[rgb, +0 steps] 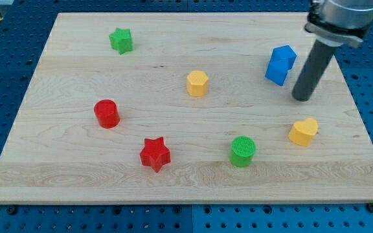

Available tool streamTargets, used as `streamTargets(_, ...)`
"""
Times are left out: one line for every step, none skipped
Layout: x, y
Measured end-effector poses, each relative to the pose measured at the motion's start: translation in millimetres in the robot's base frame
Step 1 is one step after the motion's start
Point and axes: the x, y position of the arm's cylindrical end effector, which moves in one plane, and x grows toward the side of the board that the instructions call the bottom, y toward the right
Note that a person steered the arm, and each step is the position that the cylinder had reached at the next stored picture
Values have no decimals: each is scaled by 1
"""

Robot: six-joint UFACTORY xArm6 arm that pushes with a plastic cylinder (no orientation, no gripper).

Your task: Place the arm between the blue triangle and yellow heart

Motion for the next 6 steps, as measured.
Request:
streamTargets(-7, -18)
streamTargets(-12, -19)
streamTargets(-12, -19)
streamTargets(0, -19)
streamTargets(10, -16)
streamTargets(10, -13)
